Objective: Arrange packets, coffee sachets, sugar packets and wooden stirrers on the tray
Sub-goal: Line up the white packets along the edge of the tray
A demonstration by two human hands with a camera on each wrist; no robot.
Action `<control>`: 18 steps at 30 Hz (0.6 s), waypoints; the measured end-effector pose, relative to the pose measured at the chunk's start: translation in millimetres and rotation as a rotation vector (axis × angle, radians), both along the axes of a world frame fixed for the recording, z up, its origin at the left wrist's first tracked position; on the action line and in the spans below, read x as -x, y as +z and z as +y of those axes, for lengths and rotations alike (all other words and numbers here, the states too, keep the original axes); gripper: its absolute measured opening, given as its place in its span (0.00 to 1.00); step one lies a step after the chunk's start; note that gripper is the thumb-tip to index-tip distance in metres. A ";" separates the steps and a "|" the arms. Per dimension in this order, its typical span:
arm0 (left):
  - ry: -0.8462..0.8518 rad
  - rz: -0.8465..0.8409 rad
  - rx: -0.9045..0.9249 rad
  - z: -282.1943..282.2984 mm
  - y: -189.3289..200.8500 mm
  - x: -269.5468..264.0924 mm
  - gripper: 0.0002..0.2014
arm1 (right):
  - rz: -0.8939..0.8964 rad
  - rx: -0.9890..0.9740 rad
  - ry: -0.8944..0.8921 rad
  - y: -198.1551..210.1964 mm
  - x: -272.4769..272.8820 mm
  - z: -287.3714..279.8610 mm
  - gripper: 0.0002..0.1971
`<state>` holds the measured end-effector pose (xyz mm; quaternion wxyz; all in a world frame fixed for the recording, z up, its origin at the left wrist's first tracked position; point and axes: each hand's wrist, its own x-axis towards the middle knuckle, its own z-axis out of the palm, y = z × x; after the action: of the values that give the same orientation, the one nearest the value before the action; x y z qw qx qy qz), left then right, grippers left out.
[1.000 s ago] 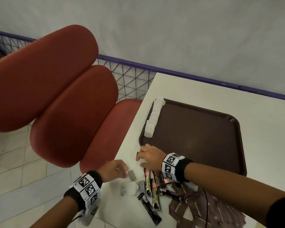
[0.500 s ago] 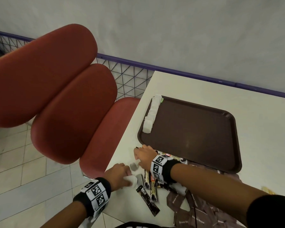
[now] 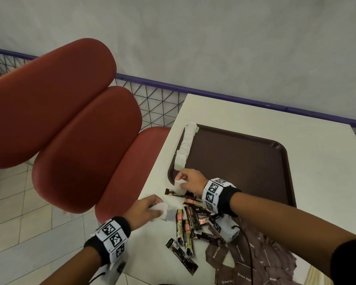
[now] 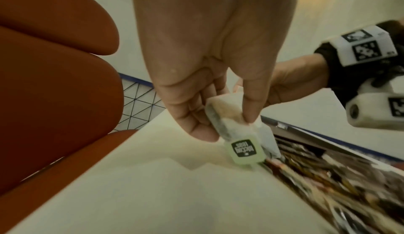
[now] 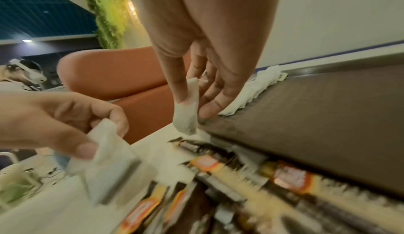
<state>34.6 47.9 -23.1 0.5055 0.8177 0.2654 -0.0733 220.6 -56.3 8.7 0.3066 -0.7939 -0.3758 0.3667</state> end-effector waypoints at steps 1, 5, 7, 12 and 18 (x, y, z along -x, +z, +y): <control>0.017 -0.024 -0.011 3.3 1.3 -2.9 0.10 | -0.018 -0.006 -0.020 2.9 -5.3 -1.0 0.13; 0.062 -0.064 0.034 13.9 4.4 -13.1 0.05 | 0.024 -0.061 -0.081 9.3 -21.1 -4.7 0.08; 0.114 -0.093 0.079 17.5 6.2 -18.8 0.05 | 0.084 -0.097 -0.104 10.5 -24.7 -4.2 0.06; 0.257 -0.099 -0.081 21.3 3.0 -42.4 0.06 | 0.167 -0.113 -0.093 9.0 -29.1 3.2 0.12; 0.311 -0.153 0.064 9.5 3.3 -65.1 0.08 | 0.276 -0.089 -0.018 12.1 -22.8 10.6 0.13</control>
<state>99.7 57.3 -19.9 0.5550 0.7536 0.3471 0.0597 243.4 -45.7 20.8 0.3936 -0.7248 -0.3392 0.4524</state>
